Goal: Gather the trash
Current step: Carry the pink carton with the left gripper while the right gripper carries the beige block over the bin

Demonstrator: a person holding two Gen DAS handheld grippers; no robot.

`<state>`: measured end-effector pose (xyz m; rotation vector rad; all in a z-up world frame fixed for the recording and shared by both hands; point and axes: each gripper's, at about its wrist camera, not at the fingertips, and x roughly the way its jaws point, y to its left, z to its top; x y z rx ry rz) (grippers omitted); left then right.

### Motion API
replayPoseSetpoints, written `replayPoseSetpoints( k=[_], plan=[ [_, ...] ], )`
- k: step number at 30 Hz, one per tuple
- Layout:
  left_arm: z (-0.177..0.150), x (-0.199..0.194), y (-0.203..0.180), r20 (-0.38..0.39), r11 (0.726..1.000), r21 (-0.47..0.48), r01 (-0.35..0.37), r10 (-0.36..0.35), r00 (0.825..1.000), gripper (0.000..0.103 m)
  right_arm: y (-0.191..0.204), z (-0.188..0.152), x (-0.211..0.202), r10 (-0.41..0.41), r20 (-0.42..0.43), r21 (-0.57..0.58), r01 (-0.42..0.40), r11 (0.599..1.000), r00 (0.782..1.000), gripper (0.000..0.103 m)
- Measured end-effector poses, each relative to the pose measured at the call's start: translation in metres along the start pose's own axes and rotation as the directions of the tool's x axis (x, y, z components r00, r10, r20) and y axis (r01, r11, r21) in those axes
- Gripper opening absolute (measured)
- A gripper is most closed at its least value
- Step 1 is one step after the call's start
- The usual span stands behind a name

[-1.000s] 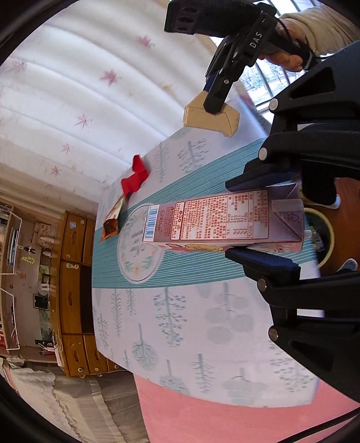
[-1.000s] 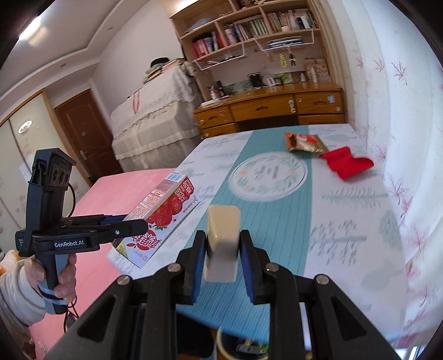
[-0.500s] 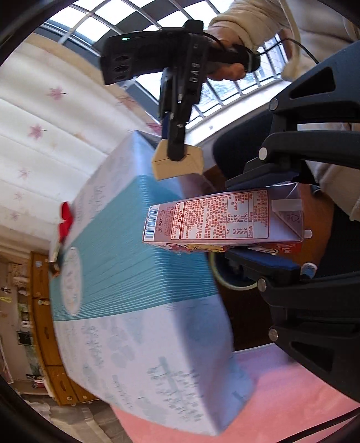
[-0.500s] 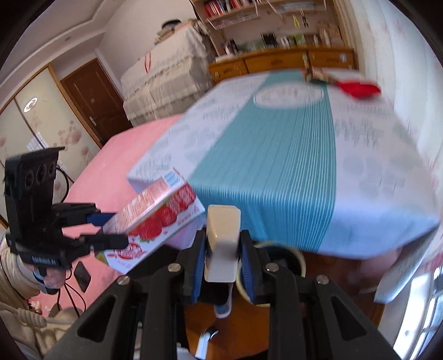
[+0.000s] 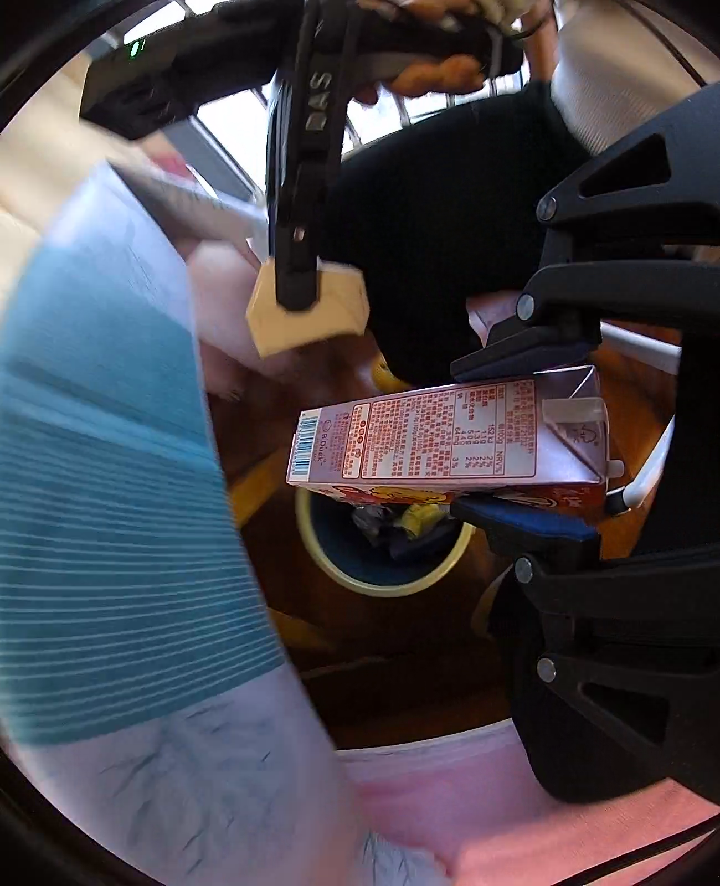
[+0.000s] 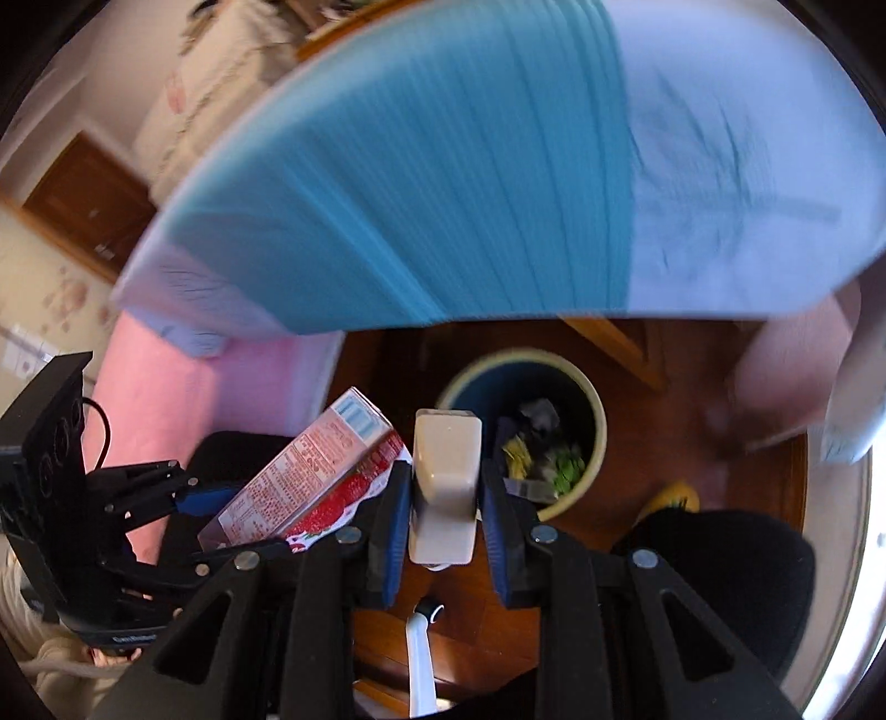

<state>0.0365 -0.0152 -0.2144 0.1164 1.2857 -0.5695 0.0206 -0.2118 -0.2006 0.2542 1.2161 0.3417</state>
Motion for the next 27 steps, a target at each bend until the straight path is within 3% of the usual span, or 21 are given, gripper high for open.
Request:
replayPoseSetpoints(
  k=[9,14,21,27],
  plan=[
    [0.012,0.075,0.006,-0.067,0.998,-0.059,-0.011,0.007,0.998,0.040,-0.036,-0.004,0.075,-0.074,-0.059,0.107,0.080,0.991,0.996,0.025],
    [0.026,0.103,0.025,-0.091,0.991,-0.133,-0.001,-0.011,0.996,0.041,-0.057,-0.001,0.105,-0.071,-0.098,0.194,0.089,0.977,0.993,0.025],
    [0.024,0.133,0.063,-0.108,0.951,-0.303,0.058,-0.095,0.990,0.041,-0.066,0.006,0.139,-0.046,-0.134,0.255,0.080,0.964,0.990,0.025],
    [0.026,0.151,0.080,-0.140,0.930,-0.363,0.064,-0.122,0.983,0.041,-0.068,0.010,0.148,-0.021,-0.145,0.299,0.064,0.952,0.989,0.025]
  ],
)
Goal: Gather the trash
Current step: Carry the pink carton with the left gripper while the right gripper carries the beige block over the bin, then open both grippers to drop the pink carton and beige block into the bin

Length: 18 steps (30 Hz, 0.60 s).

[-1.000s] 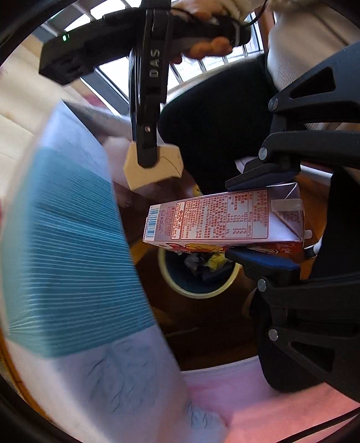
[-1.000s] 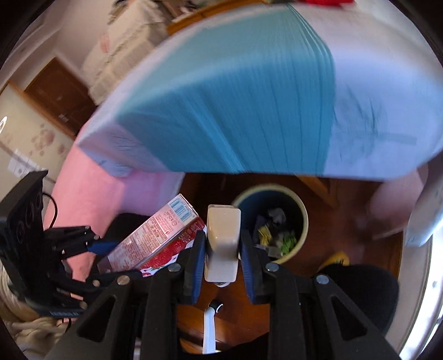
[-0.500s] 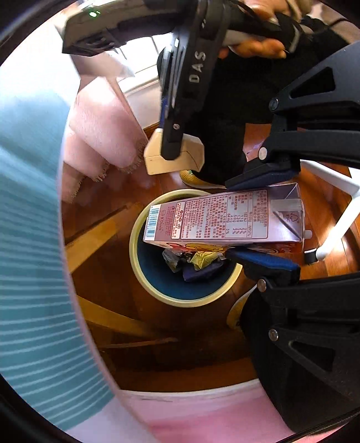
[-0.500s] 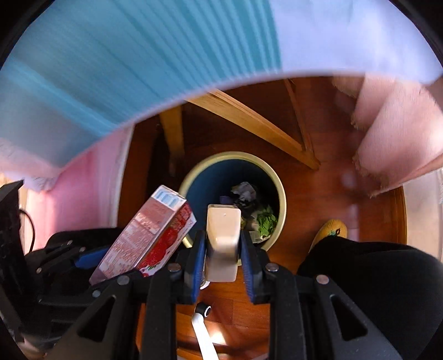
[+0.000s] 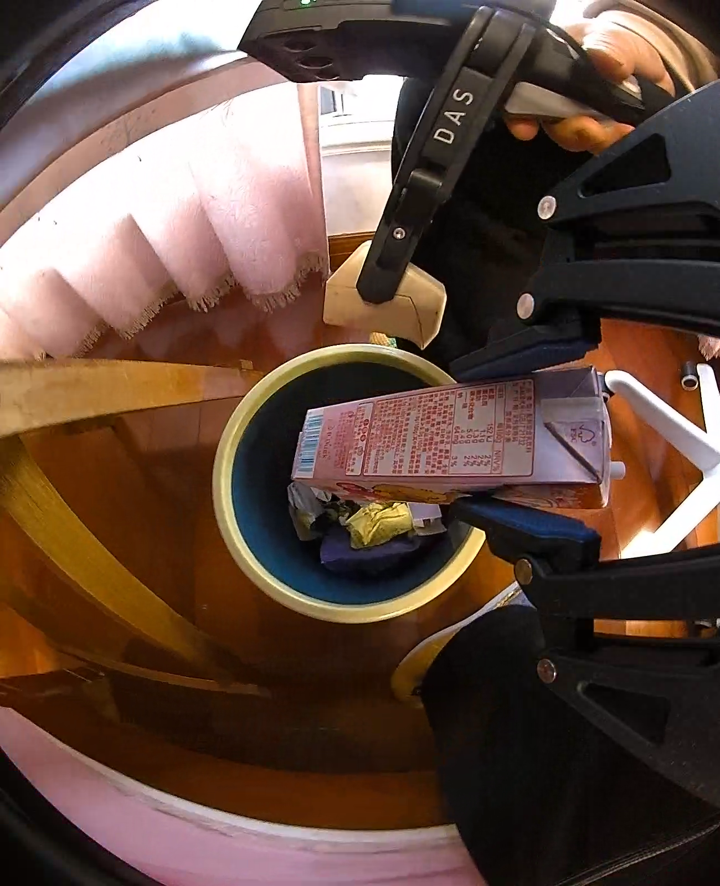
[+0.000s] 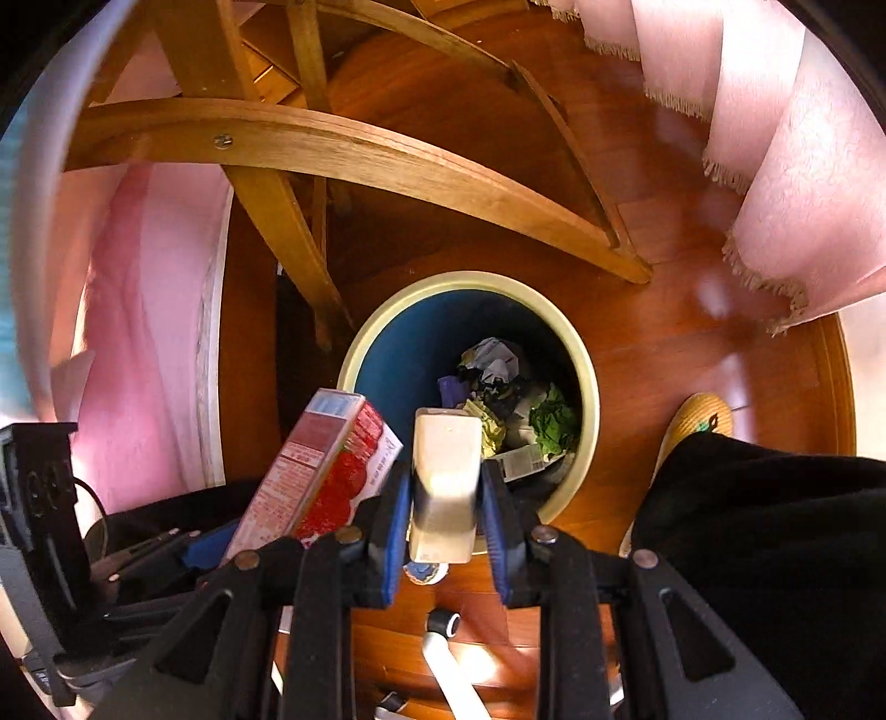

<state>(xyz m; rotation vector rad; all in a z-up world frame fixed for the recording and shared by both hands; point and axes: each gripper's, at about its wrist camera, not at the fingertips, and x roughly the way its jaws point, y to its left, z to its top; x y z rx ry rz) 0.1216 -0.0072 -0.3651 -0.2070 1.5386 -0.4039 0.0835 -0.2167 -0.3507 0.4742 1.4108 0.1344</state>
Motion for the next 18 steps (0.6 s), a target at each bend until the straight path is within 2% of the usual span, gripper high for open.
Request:
replayPoseSetpoints(
  k=[7,9,11,13,14,18],
  plan=[
    [0.004,0.010,-0.003,-0.033,1.000,0.007,-0.027,0.027,0.999,0.042,0.001,0.004,0.011,0.000,-0.018,0.022,0.001,1.000,1.000,0.025],
    [0.004,0.008,-0.003,-0.032,0.999,0.000,-0.045,0.045,0.998,0.046,0.003,0.004,0.012,-0.011,-0.017,0.019,0.011,1.000,1.000,0.025],
    [0.003,0.004,-0.002,-0.027,0.999,-0.011,-0.046,0.046,0.999,0.066,0.002,0.004,0.015,-0.030,-0.024,0.021,0.031,0.999,0.999,0.030],
    [0.004,0.000,0.000,-0.016,0.999,-0.024,-0.048,0.048,0.999,0.075,0.002,0.004,0.017,-0.038,-0.031,0.025,0.039,0.999,0.999,0.037],
    [0.004,-0.001,0.001,-0.011,0.998,-0.031,-0.048,0.048,0.999,0.076,0.002,0.004,0.017,-0.043,-0.031,0.022,0.044,0.999,0.999,0.041],
    [0.003,-0.002,0.007,-0.012,0.997,-0.056,-0.046,0.045,0.999,0.076,0.004,0.004,0.018,-0.058,-0.033,0.007,0.058,0.998,0.998,0.042]
  ],
)
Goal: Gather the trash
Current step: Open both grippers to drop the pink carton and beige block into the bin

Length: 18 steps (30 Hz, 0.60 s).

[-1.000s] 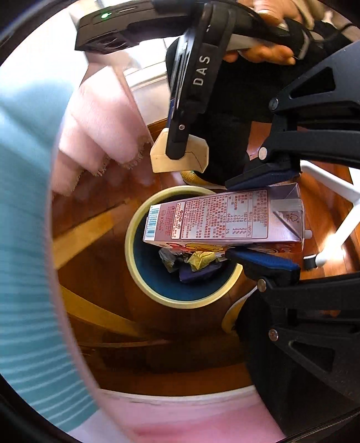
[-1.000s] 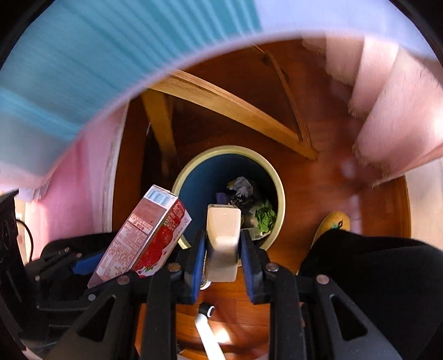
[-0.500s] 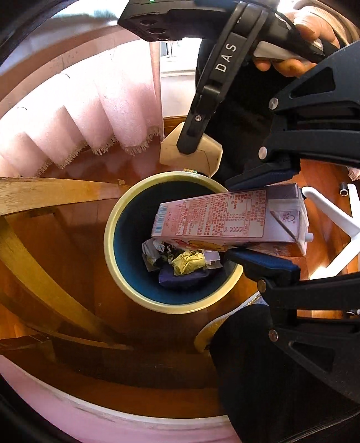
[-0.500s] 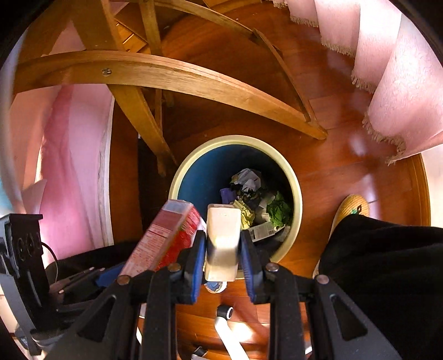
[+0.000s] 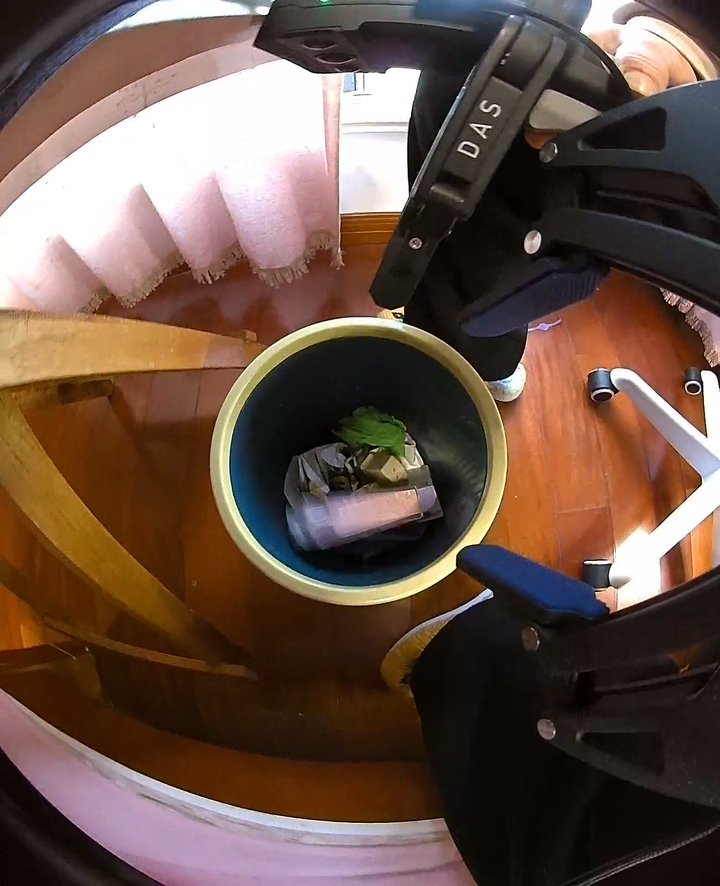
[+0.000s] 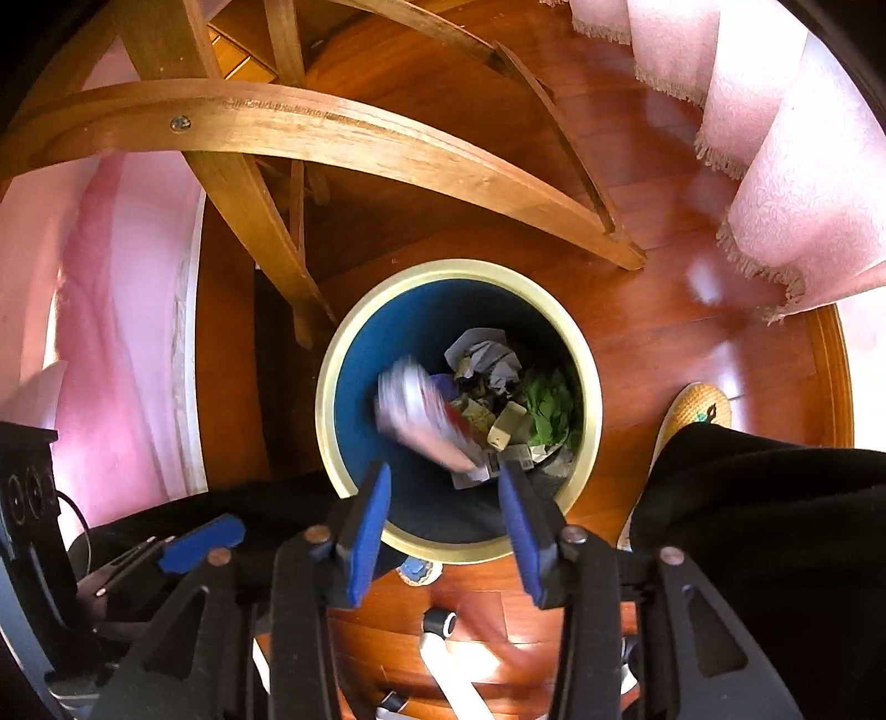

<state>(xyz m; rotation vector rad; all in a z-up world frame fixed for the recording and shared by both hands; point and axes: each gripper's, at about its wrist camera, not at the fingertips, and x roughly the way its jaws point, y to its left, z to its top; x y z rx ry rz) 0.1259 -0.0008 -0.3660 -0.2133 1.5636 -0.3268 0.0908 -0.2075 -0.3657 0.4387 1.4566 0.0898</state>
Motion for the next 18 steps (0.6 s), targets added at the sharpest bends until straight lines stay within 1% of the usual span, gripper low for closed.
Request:
replayPoseSetpoints(
  k=[4,10,18],
  plan=[
    [0.0015,0.0026,0.0019,-0.001,1.000,-0.011,0.002,-0.002,1.000,0.076,0.0017,-0.0009,0.0014,-0.011,-0.005,-0.008,0.011,1.000,1.000,0.042],
    [0.0028,0.0039,0.0016,-0.002,1.000,-0.013,-0.004,0.004,1.000,0.076,0.0018,-0.0002,0.0014,-0.011,-0.008,-0.009,0.011,1.000,1.000,0.042],
    [0.0030,0.0065,0.0043,-0.005,0.999,-0.043,-0.009,0.009,1.000,0.076,0.0033,-0.0011,0.0009,-0.008,-0.006,-0.010,0.008,1.000,1.000,0.042]
  ],
)
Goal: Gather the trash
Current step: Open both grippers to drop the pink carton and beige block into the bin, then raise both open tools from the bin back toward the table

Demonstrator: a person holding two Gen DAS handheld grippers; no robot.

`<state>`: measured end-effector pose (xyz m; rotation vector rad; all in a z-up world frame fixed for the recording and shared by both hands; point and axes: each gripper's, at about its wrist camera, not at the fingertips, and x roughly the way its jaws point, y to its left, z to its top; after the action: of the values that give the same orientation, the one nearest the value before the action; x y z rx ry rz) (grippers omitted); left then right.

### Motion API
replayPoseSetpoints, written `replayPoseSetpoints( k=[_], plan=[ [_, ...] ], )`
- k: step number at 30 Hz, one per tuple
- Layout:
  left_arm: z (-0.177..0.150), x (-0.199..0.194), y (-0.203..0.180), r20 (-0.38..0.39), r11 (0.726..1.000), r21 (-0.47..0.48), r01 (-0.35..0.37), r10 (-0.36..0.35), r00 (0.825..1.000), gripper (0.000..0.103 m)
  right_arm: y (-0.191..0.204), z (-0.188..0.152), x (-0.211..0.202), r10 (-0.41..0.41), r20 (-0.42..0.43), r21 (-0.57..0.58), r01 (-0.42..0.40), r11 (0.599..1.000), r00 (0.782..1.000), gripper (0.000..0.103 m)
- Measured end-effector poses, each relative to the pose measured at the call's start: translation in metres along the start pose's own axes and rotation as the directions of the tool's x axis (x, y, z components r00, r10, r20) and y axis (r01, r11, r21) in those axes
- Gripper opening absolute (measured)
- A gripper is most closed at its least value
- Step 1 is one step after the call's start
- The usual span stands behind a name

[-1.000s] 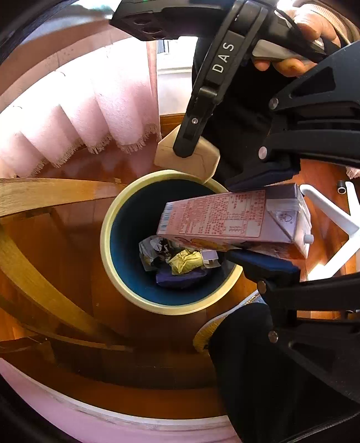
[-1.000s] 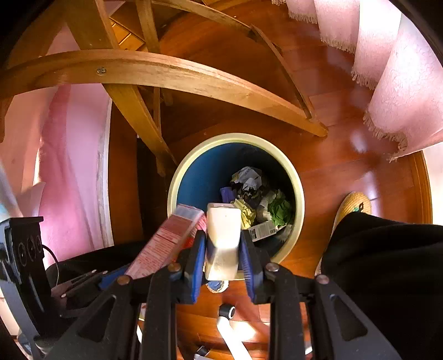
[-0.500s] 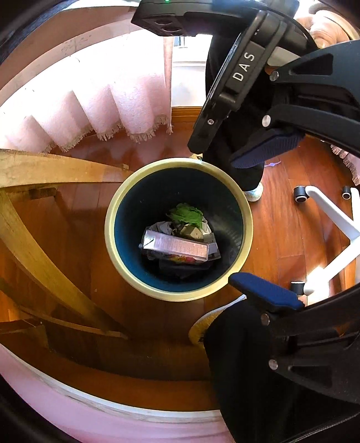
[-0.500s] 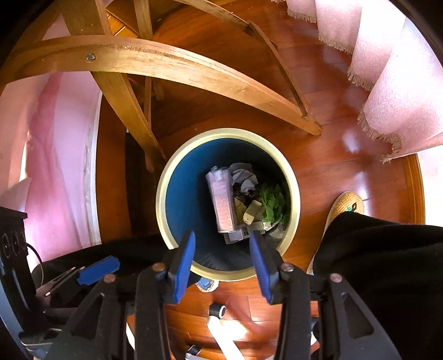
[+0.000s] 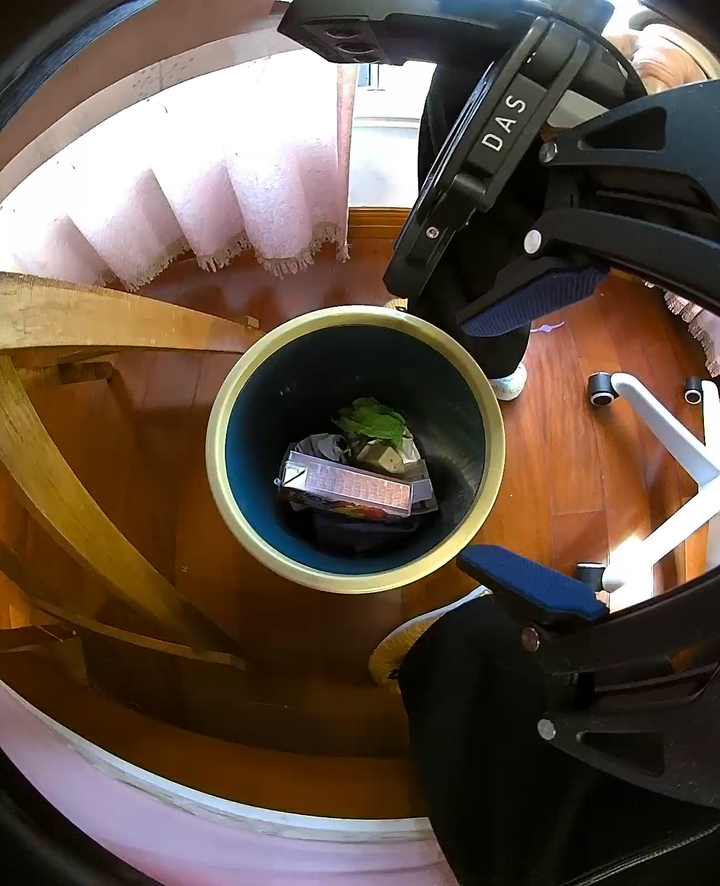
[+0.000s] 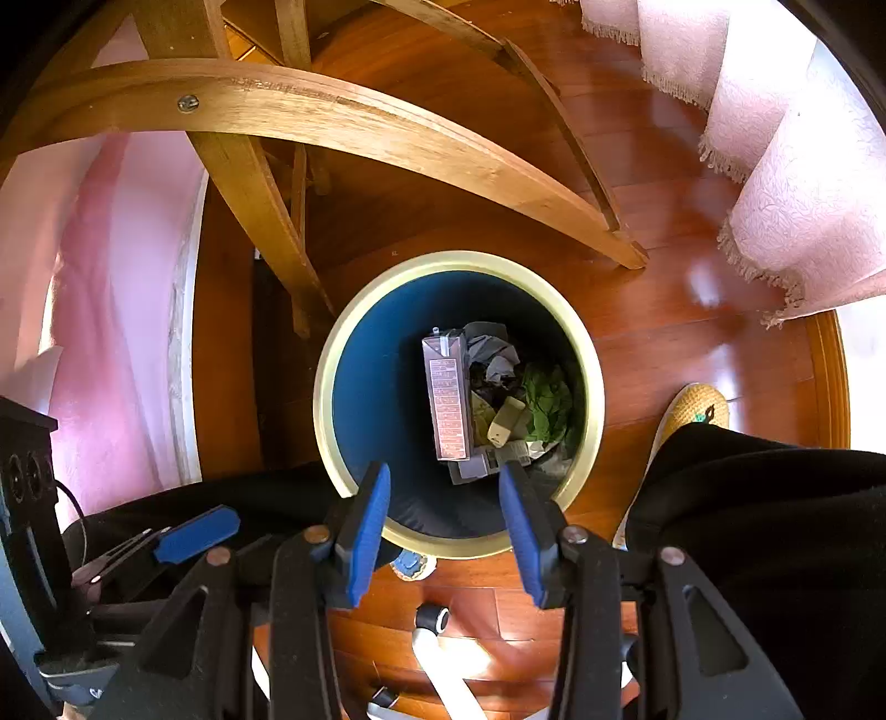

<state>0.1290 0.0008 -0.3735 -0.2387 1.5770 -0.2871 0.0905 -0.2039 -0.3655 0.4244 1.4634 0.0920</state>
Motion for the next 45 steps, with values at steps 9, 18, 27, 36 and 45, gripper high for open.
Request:
replayPoseSetpoints(
  k=[9,18,27,36,45],
  plan=[
    [0.000,-0.001,0.003,0.003,1.000,0.001,-0.003,0.003,1.000,0.076,0.001,-0.002,-0.004,0.003,0.011,0.000,-0.003,1.000,1.000,0.042],
    [-0.011,-0.014,-0.001,0.062,1.000,0.012,-0.019,0.019,0.998,0.076,0.005,-0.014,-0.026,-0.009,0.062,-0.045,0.012,0.999,0.998,0.042],
    [-0.030,-0.043,-0.006,0.166,0.998,0.045,-0.042,0.034,0.986,0.076,0.015,-0.041,-0.063,-0.019,0.165,-0.148,0.043,0.988,0.986,0.042],
    [-0.054,-0.081,-0.025,0.223,0.988,0.137,-0.072,0.040,0.974,0.076,0.019,-0.064,-0.114,0.010,0.304,-0.215,0.059,0.975,0.952,0.042],
    [-0.070,-0.159,-0.056,0.313,0.972,0.234,-0.035,-0.041,0.949,0.076,0.016,-0.072,-0.197,0.101,0.449,-0.246,0.015,0.969,0.888,0.042]
  ],
)
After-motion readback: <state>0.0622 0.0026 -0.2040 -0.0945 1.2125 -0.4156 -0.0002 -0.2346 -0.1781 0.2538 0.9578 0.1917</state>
